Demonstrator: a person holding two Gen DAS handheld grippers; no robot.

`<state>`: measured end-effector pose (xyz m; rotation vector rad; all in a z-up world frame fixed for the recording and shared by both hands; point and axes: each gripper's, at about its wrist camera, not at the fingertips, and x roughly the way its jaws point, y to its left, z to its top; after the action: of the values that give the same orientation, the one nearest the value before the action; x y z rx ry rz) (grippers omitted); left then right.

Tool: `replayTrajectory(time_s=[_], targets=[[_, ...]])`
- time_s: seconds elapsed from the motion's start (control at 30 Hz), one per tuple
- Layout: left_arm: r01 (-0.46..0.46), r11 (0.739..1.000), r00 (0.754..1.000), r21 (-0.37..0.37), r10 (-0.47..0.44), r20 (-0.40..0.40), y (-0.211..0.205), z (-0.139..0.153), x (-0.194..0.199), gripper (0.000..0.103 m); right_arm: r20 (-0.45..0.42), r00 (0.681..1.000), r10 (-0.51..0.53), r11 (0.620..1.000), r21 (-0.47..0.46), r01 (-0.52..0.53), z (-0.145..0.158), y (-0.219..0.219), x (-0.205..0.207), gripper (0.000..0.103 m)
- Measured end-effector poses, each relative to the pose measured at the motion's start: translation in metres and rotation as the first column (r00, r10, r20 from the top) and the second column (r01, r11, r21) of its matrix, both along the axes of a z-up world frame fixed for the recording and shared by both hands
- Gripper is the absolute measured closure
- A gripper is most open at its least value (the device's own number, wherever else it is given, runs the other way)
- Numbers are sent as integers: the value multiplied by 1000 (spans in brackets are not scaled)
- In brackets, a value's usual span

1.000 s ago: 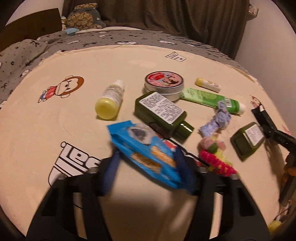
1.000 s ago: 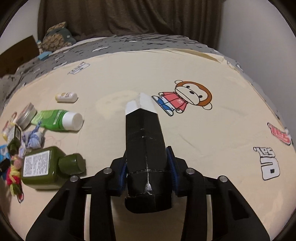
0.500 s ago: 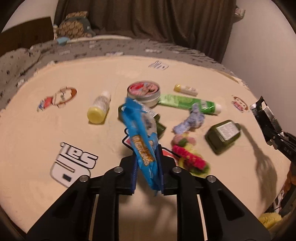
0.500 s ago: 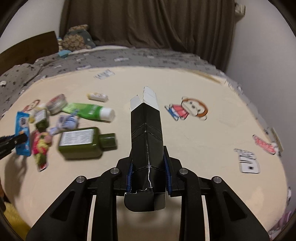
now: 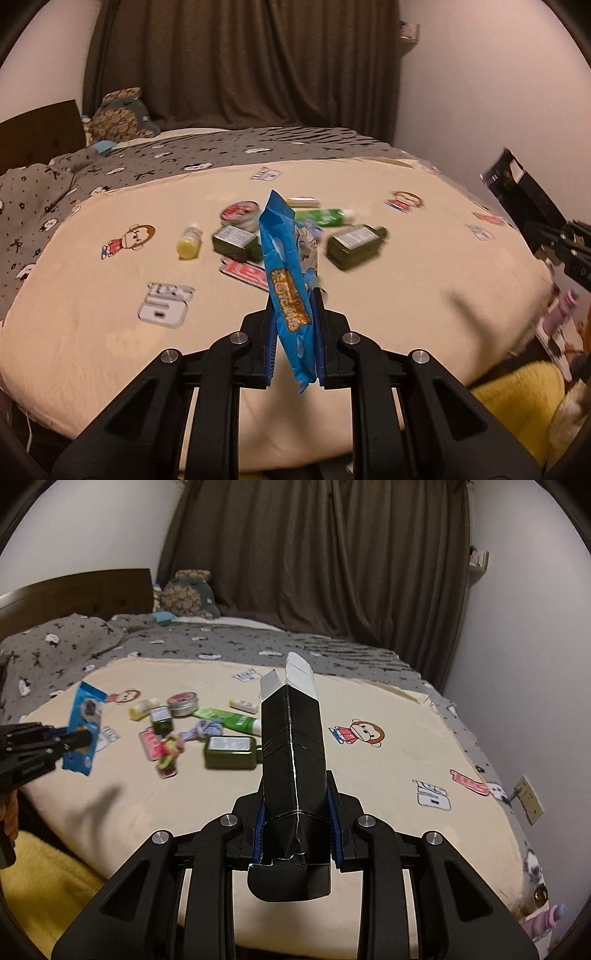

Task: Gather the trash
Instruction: 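Lower both held items into the bin and open both tools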

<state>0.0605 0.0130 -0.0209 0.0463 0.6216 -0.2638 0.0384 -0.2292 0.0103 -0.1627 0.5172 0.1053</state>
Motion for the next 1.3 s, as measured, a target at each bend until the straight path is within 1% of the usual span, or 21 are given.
replayTrajectory(time_s=[0.1,0.2,0.3,0.43,0.5,0.53,0.6,0.67,0.7,0.83,0.93,1.03,1.1,1.13,1.23,1.3], targets=[[35,999,999,12,-36,2,-10,-4,-25,88,-3,1000,10,1000,14,-10,-2,4,-18,75],[75,997,997,12,-75,-14,-20,-13,-46,88,-35,999,42,999,37,-40,-14,9,-34,75],[110,994,993,14,-109,-47,-29,-27,-63,88,-91,993,79,995,64,-73,-33,18,-46,75],[158,987,981,8,-156,-119,-39,-51,-82,88,-199,970,140,986,118,-118,-68,30,-54,75],[173,985,973,7,-169,-157,-42,-65,-88,88,-251,953,167,979,160,-130,-88,35,-58,75],[179,984,968,3,-175,-182,-44,-74,-91,88,-291,939,181,973,192,-128,-101,37,-60,75],[187,982,958,1,-182,-222,-47,-89,-97,88,-332,923,193,967,226,-121,-116,40,-64,75],[199,980,944,2,-191,-271,-50,-107,-102,88,-387,899,205,961,254,-109,-136,42,-69,75],[204,979,938,2,-195,-288,-51,-113,-104,88,-407,890,207,961,256,-106,-143,43,-71,75],[238,971,898,2,-220,-380,-57,-145,-112,88,-487,851,198,966,245,-85,-169,46,-73,75],[248,969,871,12,-218,-440,-59,-170,-113,88,-541,818,197,964,257,-63,-189,44,-72,75],[254,967,833,8,-214,-510,-60,-197,-110,88,-602,776,189,965,261,-33,-210,44,-69,75],[256,967,817,6,-213,-536,-60,-209,-108,88,-639,748,179,966,258,-10,-223,44,-67,75],[256,967,809,6,-211,-549,-61,-215,-106,88,-664,727,176,966,257,0,-231,44,-65,75],[257,966,795,20,-200,-572,-62,-228,-100,87,-691,701,177,965,261,14,-244,46,-61,74],[255,966,794,35,-188,-579,-63,-234,-97,87,-698,694,175,965,263,21,-249,48,-60,72]])
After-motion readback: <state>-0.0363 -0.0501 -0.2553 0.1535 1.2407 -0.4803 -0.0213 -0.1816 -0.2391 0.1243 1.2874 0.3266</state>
